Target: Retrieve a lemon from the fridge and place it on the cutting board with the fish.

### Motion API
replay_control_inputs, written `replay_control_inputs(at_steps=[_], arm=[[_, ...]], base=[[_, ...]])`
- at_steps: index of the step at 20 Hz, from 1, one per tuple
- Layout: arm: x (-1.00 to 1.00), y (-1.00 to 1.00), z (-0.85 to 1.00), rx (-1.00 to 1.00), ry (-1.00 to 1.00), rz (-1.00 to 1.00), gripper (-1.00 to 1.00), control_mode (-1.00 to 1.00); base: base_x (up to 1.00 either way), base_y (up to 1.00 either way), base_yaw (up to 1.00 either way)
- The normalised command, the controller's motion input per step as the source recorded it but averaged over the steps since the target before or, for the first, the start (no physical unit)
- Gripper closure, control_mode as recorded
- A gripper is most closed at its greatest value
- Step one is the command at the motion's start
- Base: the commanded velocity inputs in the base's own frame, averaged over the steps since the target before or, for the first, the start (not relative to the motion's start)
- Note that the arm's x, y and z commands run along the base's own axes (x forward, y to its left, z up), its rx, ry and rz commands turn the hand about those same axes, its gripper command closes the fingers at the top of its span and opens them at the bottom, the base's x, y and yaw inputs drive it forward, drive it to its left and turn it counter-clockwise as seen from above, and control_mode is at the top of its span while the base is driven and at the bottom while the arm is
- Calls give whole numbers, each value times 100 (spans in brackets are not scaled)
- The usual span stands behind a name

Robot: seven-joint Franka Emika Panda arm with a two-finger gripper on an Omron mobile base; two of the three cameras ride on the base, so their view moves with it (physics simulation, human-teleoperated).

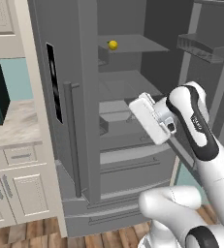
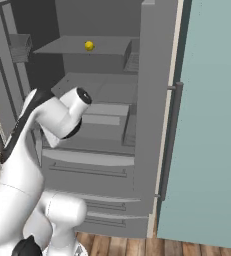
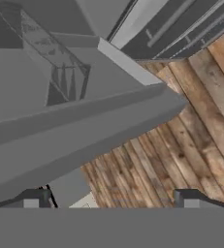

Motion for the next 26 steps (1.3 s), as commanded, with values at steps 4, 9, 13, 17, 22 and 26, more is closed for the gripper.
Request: replay_control_inputs(at_steps=[4, 9, 13, 17, 22, 26], arm=[[85, 0, -6, 22, 1, 12, -100, -100], [65, 14, 0, 1, 2, 2, -100, -100], [38, 49, 0, 0, 3, -6, -100, -100], [13, 64, -8, 0, -3, -14, -100, -100], [7, 55, 0, 0, 0, -12, -100, -100], [-2, 59, 0, 0, 0, -14, -100, -100]], base=[[0, 0, 0], [0, 0, 0], [0, 0, 0], [0, 0, 0], [0, 0, 0], [0, 0, 0]])
